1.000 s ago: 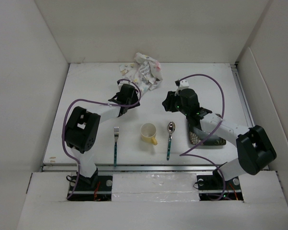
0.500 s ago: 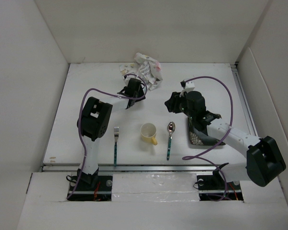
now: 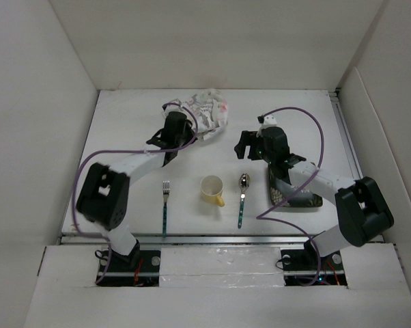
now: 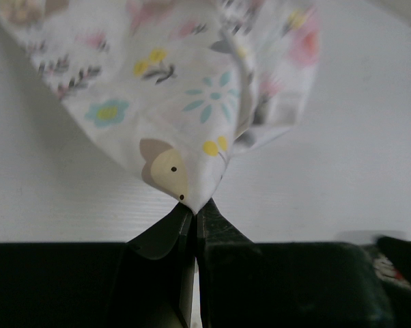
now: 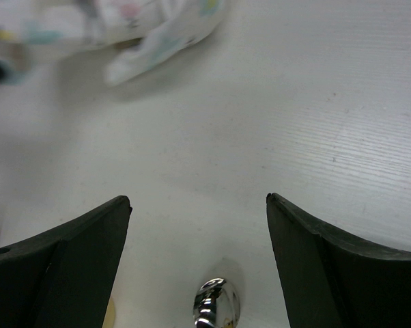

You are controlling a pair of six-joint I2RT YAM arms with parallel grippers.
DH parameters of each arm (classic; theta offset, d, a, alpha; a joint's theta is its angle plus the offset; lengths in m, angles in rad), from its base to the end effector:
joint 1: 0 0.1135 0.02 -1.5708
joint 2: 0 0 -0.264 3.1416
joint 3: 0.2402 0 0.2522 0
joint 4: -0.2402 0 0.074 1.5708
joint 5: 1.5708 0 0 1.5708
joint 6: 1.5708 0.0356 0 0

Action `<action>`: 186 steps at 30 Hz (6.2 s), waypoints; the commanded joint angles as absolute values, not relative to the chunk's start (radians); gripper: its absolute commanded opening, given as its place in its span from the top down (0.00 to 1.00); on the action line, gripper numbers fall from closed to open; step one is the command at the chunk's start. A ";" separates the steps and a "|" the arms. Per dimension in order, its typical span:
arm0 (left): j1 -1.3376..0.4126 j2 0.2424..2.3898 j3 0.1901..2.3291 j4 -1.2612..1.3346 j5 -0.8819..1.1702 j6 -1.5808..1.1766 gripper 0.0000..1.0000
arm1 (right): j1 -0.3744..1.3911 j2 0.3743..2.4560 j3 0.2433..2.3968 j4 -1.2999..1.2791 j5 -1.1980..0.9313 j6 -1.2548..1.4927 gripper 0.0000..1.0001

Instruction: Set the dinner table for one person

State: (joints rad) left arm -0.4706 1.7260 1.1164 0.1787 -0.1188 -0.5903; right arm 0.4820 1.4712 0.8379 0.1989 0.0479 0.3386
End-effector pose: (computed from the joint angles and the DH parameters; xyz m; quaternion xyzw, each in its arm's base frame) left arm 0.3543 -0.1755 0.2376 -0.0822 0.8370 -0.2294 0.4899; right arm 0.2897 0.1497 0.2335 -0.0475 0.8414 0.1961 0.5014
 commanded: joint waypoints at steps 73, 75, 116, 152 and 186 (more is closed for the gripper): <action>-0.094 1.533 1.365 0.479 0.204 -0.726 1.00 | 0.503 1.932 1.342 0.123 0.109 0.393 0.99; -0.103 1.508 1.367 0.480 0.183 -0.706 1.00 | 0.512 1.776 1.306 0.106 0.174 0.339 1.00; -0.130 1.511 1.037 0.396 0.071 -0.643 1.00 | 0.311 1.745 1.146 0.048 -0.028 0.253 0.57; -0.140 1.496 1.043 0.411 0.133 -0.653 1.00 | 0.356 1.967 1.336 -0.115 0.216 0.275 0.53; -0.140 1.341 1.143 0.333 0.086 -0.612 1.00 | 0.336 1.570 1.174 0.009 0.153 0.316 1.00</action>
